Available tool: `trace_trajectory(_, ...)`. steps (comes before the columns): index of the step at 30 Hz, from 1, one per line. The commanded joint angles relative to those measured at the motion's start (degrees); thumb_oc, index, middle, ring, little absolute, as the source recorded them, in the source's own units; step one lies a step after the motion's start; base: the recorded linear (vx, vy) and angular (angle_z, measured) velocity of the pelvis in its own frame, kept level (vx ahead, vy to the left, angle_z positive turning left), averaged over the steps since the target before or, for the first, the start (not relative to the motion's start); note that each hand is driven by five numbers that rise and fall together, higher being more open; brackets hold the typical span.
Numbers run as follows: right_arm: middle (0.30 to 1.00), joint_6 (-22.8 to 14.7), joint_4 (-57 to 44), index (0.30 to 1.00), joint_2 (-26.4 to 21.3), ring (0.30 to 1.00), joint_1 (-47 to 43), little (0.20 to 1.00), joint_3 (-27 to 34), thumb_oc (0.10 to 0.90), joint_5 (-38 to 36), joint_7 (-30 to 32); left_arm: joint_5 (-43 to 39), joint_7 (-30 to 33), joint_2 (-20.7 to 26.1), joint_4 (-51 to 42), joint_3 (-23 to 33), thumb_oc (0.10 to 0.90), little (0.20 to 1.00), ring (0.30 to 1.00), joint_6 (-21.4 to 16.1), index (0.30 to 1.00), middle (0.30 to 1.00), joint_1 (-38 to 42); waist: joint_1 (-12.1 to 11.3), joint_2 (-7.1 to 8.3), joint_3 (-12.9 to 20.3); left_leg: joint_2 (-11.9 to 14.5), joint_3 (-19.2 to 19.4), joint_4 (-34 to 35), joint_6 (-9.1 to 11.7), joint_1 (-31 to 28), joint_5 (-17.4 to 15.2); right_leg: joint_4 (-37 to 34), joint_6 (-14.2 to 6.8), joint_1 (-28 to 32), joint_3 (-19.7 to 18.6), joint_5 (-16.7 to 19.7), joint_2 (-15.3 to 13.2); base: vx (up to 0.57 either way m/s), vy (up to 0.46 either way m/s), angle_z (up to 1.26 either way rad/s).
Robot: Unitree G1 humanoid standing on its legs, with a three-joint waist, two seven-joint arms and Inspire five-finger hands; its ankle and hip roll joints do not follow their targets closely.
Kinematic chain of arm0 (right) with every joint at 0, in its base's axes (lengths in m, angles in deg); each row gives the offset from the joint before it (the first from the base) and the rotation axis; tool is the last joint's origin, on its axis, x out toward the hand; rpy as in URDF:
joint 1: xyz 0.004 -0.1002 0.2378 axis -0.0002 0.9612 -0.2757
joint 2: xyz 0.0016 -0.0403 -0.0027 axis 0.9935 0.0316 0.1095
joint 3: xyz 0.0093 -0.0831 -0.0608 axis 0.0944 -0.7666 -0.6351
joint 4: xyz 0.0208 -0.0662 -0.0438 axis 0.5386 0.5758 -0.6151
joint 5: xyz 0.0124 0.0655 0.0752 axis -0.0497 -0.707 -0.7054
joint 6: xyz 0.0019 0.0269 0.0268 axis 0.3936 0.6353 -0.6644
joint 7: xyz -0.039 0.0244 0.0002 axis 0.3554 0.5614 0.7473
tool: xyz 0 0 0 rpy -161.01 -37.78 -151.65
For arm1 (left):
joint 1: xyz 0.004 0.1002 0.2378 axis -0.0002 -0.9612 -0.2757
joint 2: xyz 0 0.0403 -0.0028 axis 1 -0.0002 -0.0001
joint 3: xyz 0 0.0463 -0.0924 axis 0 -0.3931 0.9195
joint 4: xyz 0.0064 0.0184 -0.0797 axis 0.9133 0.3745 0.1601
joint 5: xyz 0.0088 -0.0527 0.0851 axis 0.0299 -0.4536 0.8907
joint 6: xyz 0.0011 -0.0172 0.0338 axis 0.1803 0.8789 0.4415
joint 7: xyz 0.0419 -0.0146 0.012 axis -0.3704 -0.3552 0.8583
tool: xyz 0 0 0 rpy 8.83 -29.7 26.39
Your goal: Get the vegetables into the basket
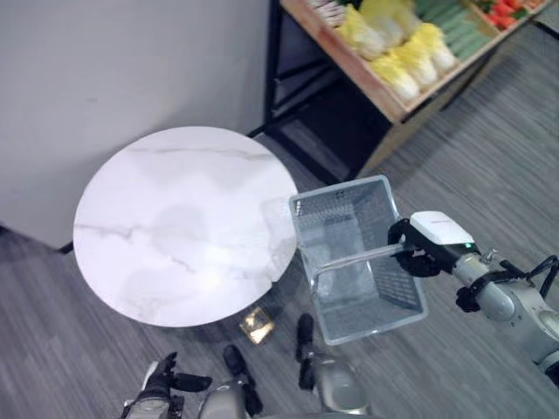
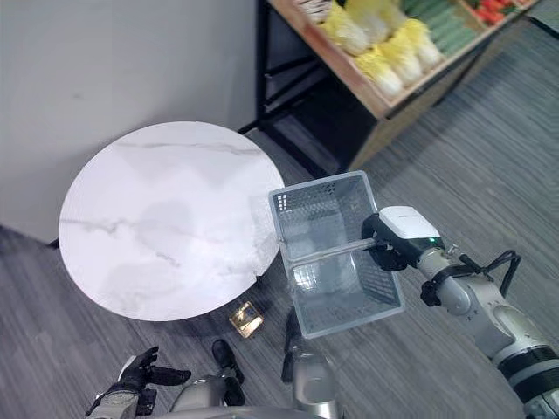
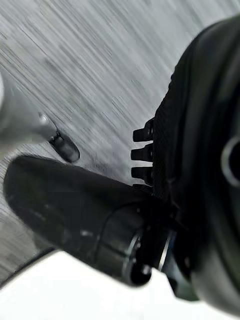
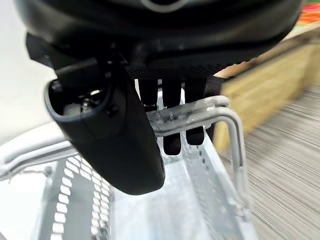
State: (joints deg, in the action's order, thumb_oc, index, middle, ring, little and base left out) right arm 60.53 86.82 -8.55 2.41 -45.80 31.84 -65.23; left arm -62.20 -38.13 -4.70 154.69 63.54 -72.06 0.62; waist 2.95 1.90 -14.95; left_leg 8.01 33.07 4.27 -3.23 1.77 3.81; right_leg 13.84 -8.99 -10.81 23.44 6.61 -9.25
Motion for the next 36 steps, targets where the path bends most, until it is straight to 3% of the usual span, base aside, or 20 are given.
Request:
trace_trajectory(1, 0.300, -2.74, -5.01, 0.300, -0.18, 0.300, -11.86, 0.300, 3.81, 0.400, -3.12, 5.55, 1.33, 0.12, 1.47, 1.93, 1.02, 0.900, 1.000, 1.000, 0.70, 1.000, 1.000, -3.06, -2.34, 3.07, 5.39, 0.54, -4.91, -2.47, 6.55, 0.44, -2.08, -4.29, -4.81, 6.87, -3.16, 1.07, -8.82, -0.15, -0.003, -0.90)
trace_trajectory(5, 0.300, -2.92, -5.86, 0.300, 0.99, 0.300, -10.32, 0.300, 4.93, 0.400, -3.96, 5.01, 1.53, -0.39, 0.81, 2.88, 2.59, 0.900, 1.000, 1.000, 0.79, 1.000, 1.000, -4.63, -3.30, 4.13, 8.11, 0.81, 0.39, -1.89, 7.14, 0.16, -0.85, -9.34, -5.38, 11.47, -1.50, 1.73, -7.63, -0.05, -0.064, -0.88)
trace_trajectory(7, 0.300, -3.06, -6.89, 0.300, 0.77, 0.300, -9.16, 0.300, 5.90, 0.400, -4.23, 4.92, 2.12, -0.55, 0.46, 3.31, 3.00, 0.900, 1.000, 1.000, 0.81, 1.000, 1.000, -4.83, -3.23, 4.10, 8.50, 2.10, 2.29, -3.02, 8.02, -0.26, -0.53, -11.55, -5.13, 11.76, -0.26, 0.89, -7.02, -0.02, -0.227, -1.01)
trace_trajectory(8, 0.300, -3.40, -8.24, 0.300, 0.02, 0.300, -6.62, 0.300, 7.95, 0.400, -4.41, 4.93, 2.90, -0.67, -0.40, 3.41, 2.66, 0.900, 1.000, 1.000, 0.88, 1.000, 1.000, -4.32, -2.01, 3.39, 8.43, 3.97, 3.61, -3.98, 9.47, -0.79, 0.62, -13.92, -4.01, 12.33, 0.00, -1.39, -5.28, -0.01, -0.255, -0.85)
trace_trajectory(15, 0.300, -3.77, -9.51, 0.300, -1.39, 0.300, -0.57, 0.300, 13.13, 0.400, -5.32, 4.96, 3.03, -0.93, -2.07, 2.22, 1.28, 0.900, 1.000, 1.000, 0.74, 1.000, 1.000, -3.90, -0.42, 0.69, 7.21, 8.63, 4.20, -5.36, 13.09, -0.64, 4.76, -16.26, -1.72, 13.66, -0.34, -4.31, -1.47, -0.03, -0.207, -0.20)
trace_trajectory(17, 0.300, -3.94, -9.20, 0.300, -2.27, 0.300, 1.36, 0.300, 14.99, 0.400, -5.65, 5.05, 2.97, -0.86, -2.22, 1.51, 1.03, 0.900, 1.000, 1.000, 0.61, 1.000, 1.000, -3.54, -0.10, 0.22, 6.18, 11.48, 2.82, -9.98, 14.96, 0.89, 5.90, -16.95, -0.33, 14.33, -1.02, -5.44, 0.25, -0.01, -0.324, -0.11)
trace_trajectory(18, 0.300, -4.09, -9.21, 0.300, -2.64, 0.300, 1.70, 0.300, 15.33, 0.400, -5.86, 5.16, 2.55, -0.90, -2.34, 0.83, 0.82, 0.900, 1.000, 1.000, 0.49, 1.000, 1.000, -3.66, -0.20, 0.29, 5.30, 12.67, -0.57, -14.47, 15.53, 2.02, 5.34, -17.40, 0.63, 14.73, -2.21, -6.00, 1.20, 0.01, -0.293, -0.17)
trace_trajectory(19, 0.300, -4.18, -8.90, 0.300, -2.76, 0.300, 1.47, 0.300, 15.20, 0.400, -5.95, 5.39, 1.75, -0.56, -2.50, 0.14, 0.93, 0.900, 1.000, 1.000, 0.04, 1.000, 1.000, -3.92, -0.95, 0.18, 4.74, 11.40, -6.32, -15.83, 15.45, 3.14, 5.76, -17.38, 0.94, 14.69, -3.39, -6.29, 1.58, -0.04, -0.178, -0.36)
trace_trajectory(20, 0.300, -4.24, -7.26, 0.300, -2.92, 0.300, -0.24, 0.300, 13.66, 0.400, -6.18, 5.56, 0.37, -0.14, -3.14, -1.09, 0.46, 0.900, 1.000, 1.000, -0.61, 1.000, 1.000, -4.53, -2.93, 0.29, 4.17, 4.47, -18.92, -12.69, 12.07, 5.82, 3.41, -17.12, 1.32, 13.27, -5.90, -5.12, 1.12, -0.05, -0.044, -0.59)
trace_trajectory(21, 0.300, -4.28, -7.11, 0.300, -2.91, 0.300, -0.53, 0.300, 13.38, 0.400, -6.17, 5.62, 0.36, -0.14, -3.14, -1.11, 0.56, 0.900, 1.000, 1.000, -0.61, 1.000, 1.000, -4.55, -2.60, 0.36, 4.39, 4.27, -19.09, -12.59, 11.92, 6.14, 3.59, -17.09, 1.25, 13.03, -5.69, -5.07, 0.96, -0.03, -0.046, -0.77)
trace_trajectory(23, 0.300, -4.28, -5.84, 0.300, -2.80, 0.300, -2.25, 0.300, 11.80, 0.400, -6.58, 5.46, -0.10, -0.34, -3.20, -0.29, 0.16, 0.900, 1.000, 1.000, -0.66, 1.000, 1.000, -4.53, -3.46, 0.71, 4.38, 1.78, -25.61, -9.51, 10.92, 6.31, 1.27, -16.68, 1.19, 12.53, -9.35, -4.95, 1.38, 0.07, -0.032, -0.98)
trace_trajectory(27, 0.300, -4.59, -4.61, 0.300, -3.10, 0.300, -4.48, 0.300, 10.12, 0.400, -6.54, 5.51, -0.59, 0.00, -3.27, -0.84, -1.14, 0.900, 1.000, 1.000, -1.22, 1.000, 1.000, -4.06, -4.42, 0.01, 5.13, -1.00, -37.14, -4.60, 11.38, 8.95, 3.97, -15.78, 0.91, 11.32, -14.81, -5.22, 2.37, 0.14, 0.065, -1.04)
trace_trajectory(30, 0.300, -4.05, -3.66, 0.300, -2.63, 0.300, -3.07, 0.300, 11.04, 0.400, -5.80, 5.58, -0.93, -0.02, -3.31, -1.35, -1.72, 0.900, 1.000, 1.000, -1.20, 1.000, 1.000, -3.86, -3.87, -0.37, 5.63, -1.48, -35.09, -3.60, 10.78, 7.03, 3.11, -15.10, 0.50, 11.29, -16.45, -5.70, 1.84, 0.10, 0.187, -0.60)
trace_trajectory(35, 0.300, -2.22, 2.35, 0.300, 1.17, 0.300, -2.21, 0.300, 11.21, 0.400, -3.97, 7.42, -1.01, -0.08, -2.87, -1.46, -2.83, 0.900, 1.000, 1.000, -1.38, 1.000, 1.000, -3.64, -3.67, 0.71, 6.42, -3.13, -32.01, -3.63, 8.74, 5.38, 0.99, -14.46, -0.76, 10.12, -19.06, -4.94, -0.20, 0.08, 0.210, -0.39)
trace_trajectory(36, 0.300, -1.03, 8.23, 0.300, 3.82, 0.300, -1.43, 0.300, 11.39, 0.400, -1.94, 9.74, -0.60, 0.35, -2.40, -1.86, -3.20, 0.900, 1.000, 1.000, -1.68, 1.000, 1.000, -3.64, -3.63, 1.21, 6.67, -3.69, -30.38, -3.36, 7.64, 4.39, 0.09, -14.74, -1.69, 9.57, -19.83, -3.69, -1.16, 0.04, 0.137, -0.34)
